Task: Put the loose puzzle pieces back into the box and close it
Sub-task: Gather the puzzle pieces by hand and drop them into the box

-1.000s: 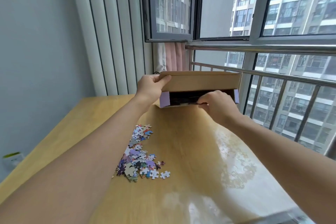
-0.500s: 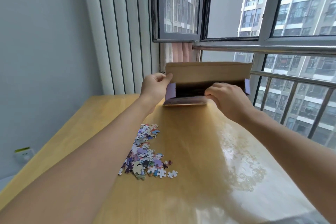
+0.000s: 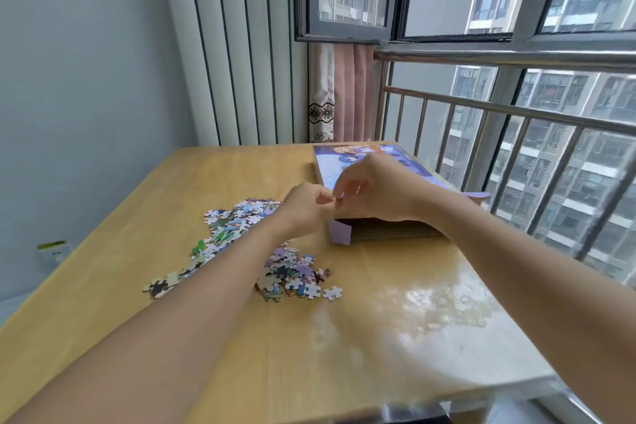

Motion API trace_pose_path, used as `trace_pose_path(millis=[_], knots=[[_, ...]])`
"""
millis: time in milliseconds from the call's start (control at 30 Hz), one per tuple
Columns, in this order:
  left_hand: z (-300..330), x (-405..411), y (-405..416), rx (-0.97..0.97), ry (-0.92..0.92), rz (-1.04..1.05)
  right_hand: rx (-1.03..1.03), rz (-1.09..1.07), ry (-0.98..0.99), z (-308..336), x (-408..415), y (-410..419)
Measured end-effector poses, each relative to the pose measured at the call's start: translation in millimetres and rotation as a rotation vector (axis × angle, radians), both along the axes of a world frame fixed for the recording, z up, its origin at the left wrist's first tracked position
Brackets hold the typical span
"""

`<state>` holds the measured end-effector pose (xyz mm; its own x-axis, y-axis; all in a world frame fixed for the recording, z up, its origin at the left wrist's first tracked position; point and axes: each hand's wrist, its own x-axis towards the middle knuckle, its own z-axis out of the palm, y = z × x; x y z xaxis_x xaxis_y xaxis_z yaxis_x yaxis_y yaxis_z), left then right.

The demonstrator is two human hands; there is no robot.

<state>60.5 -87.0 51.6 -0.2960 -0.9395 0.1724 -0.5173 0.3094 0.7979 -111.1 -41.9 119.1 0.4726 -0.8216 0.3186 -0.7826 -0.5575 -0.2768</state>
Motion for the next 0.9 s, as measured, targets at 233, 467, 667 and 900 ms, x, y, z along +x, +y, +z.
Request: trace_pose_path(millis=[233, 467, 667, 900], knots=[[10.2, 121.8, 2.8, -0.016, -0.219, 0.273, 0.304, -0.004, -0.059, -17.6, 85.6, -25.9], [-40.4, 193.4, 12.3, 0.03, -0.274, 0.488, 0.636, -0.349, -0.094, -63.8, 144.6, -97.6], [-56.3, 205.2, 10.8, 0.046, -0.21, 0.415, 0.672, -0.174, -0.025, -76.3, 171.7, -114.4], [-47.4, 191.9, 15.0, 0.022, -0.199, 0.348, 0.606, 0.029, 0.328, -54.1, 180.6, -77.8]])
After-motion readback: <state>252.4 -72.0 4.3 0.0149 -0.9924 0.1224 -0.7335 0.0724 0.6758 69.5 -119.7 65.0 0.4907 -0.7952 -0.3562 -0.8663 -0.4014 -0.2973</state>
